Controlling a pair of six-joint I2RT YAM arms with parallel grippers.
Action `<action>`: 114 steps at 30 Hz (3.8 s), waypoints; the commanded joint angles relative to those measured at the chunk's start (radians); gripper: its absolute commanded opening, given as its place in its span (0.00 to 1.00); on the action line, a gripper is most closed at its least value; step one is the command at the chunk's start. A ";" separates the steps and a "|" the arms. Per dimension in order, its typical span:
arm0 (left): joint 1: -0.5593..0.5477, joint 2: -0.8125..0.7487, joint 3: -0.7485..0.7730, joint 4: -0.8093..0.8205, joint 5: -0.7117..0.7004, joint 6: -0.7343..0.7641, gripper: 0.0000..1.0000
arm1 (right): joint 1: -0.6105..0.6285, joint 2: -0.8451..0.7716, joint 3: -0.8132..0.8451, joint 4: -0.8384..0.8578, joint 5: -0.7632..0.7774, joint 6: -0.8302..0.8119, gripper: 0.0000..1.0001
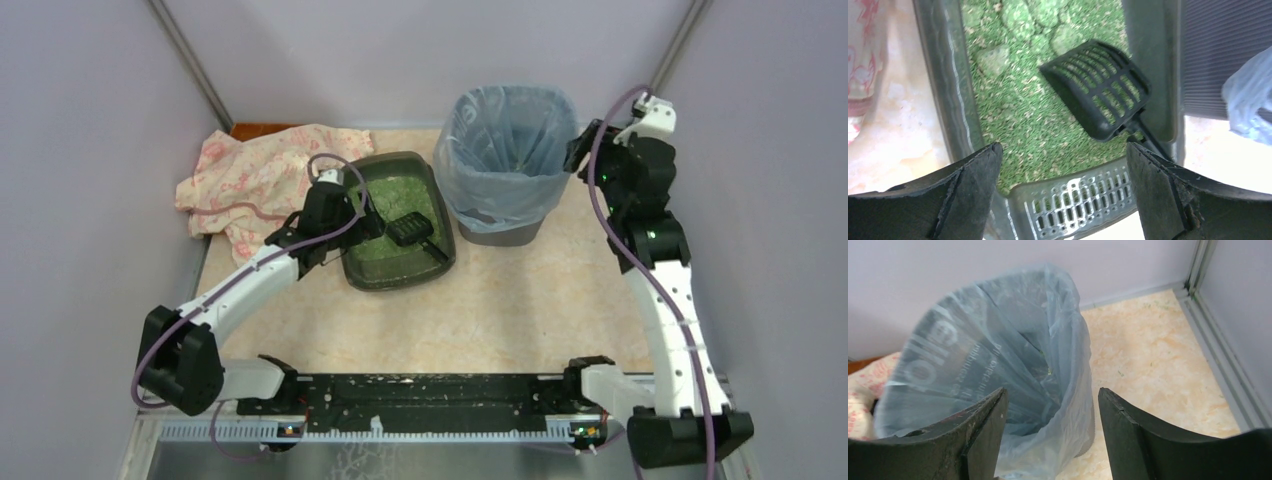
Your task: Clean the litter box
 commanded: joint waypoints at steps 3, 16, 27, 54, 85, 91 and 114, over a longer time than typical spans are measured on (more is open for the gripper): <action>-0.018 0.060 0.142 0.050 0.046 -0.029 0.99 | 0.001 -0.198 -0.041 0.027 -0.030 -0.023 0.67; -0.538 0.198 0.230 -0.077 -0.552 0.311 0.98 | 0.001 -0.306 -0.112 -0.055 -0.189 -0.039 0.67; -0.586 0.091 0.020 0.187 -0.421 0.444 0.88 | 0.001 -0.263 -0.189 0.011 -0.216 -0.037 0.66; -0.604 0.236 -0.071 0.626 -0.363 0.861 0.94 | 0.003 -0.221 -0.208 0.036 -0.199 -0.042 0.65; -0.492 0.403 0.107 0.488 -0.377 0.901 0.00 | 0.002 -0.203 -0.249 0.065 -0.209 -0.032 0.65; -0.481 0.375 0.152 0.437 -0.340 0.863 0.00 | 0.003 -0.202 -0.257 0.072 -0.232 -0.028 0.65; -0.476 0.148 0.092 0.464 -0.590 0.921 0.00 | 0.004 -0.219 -0.260 0.078 -0.249 -0.018 0.65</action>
